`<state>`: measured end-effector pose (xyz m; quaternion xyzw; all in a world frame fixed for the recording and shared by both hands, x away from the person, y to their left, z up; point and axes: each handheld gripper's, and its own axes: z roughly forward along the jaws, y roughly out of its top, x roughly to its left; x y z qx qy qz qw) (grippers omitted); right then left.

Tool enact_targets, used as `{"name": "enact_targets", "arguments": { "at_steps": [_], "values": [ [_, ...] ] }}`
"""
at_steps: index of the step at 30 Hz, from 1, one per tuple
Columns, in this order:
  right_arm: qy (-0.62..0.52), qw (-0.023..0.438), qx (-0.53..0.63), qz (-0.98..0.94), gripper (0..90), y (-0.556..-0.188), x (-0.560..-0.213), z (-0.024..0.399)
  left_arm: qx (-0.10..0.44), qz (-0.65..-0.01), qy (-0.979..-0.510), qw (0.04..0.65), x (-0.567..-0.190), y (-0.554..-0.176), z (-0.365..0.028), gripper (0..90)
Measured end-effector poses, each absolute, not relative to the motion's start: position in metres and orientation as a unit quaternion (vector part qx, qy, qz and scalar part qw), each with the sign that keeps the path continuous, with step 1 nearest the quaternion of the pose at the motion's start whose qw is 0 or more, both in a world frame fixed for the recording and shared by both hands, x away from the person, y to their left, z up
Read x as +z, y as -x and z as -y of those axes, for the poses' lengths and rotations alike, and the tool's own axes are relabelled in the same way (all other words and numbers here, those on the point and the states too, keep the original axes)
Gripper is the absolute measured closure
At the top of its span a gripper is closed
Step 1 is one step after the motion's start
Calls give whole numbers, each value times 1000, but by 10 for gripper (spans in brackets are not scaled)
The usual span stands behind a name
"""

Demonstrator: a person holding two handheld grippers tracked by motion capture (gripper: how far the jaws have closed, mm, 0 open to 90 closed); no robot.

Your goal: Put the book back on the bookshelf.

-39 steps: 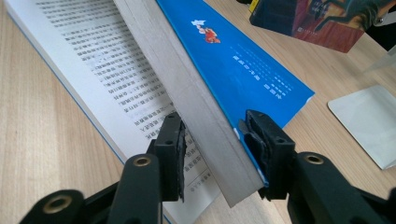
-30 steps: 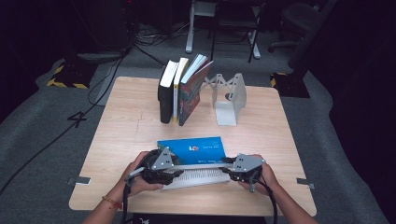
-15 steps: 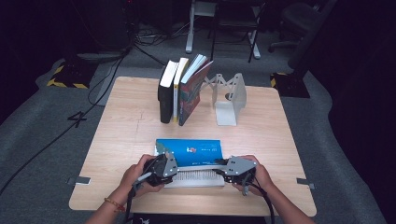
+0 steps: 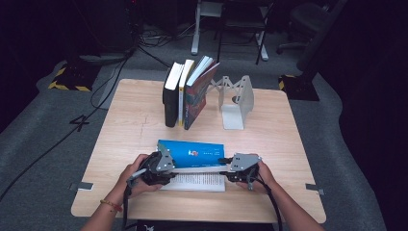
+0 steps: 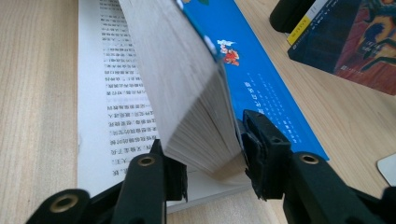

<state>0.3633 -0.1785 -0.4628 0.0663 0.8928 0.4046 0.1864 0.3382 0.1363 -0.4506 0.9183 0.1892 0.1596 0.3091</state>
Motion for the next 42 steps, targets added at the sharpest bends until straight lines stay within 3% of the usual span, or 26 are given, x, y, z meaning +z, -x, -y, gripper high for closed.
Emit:
{"name": "enact_targets", "arguments": {
  "at_steps": [2,17,22,23,26,29,31,34,40,42],
  "values": [
    [-72,192,404,-892,628,-360,-461,177,163,-198,-917,304,-449,-335,-131,503],
    [-68,213,375,-900,659,-320,-444,148,178,-224,-911,298,-453,-317,-89,434],
    [-62,215,374,-900,655,-318,-445,145,195,-216,-910,294,-457,-314,-84,499],
    [-56,211,385,-897,641,-320,-446,147,199,-210,-911,293,-457,-314,-83,552],
    [-50,179,415,-891,611,-327,-448,155,206,-202,-911,294,-459,-312,-84,585],
    [-67,166,423,-888,504,-339,-454,164,192,-207,-907,313,-457,-315,-89,619],
    [-64,185,405,-893,483,-344,-457,167,188,-206,-907,315,-457,-316,-90,626],
    [-85,174,405,-894,459,-357,-464,173,176,-206,-906,327,-456,-319,-94,634],
    [-91,170,421,-886,570,-370,-478,174,154,-208,-906,336,-452,-326,-99,635],
    [-78,192,409,-889,595,-365,-476,172,146,-213,-904,342,-452,-328,-100,604]
  ]
}}
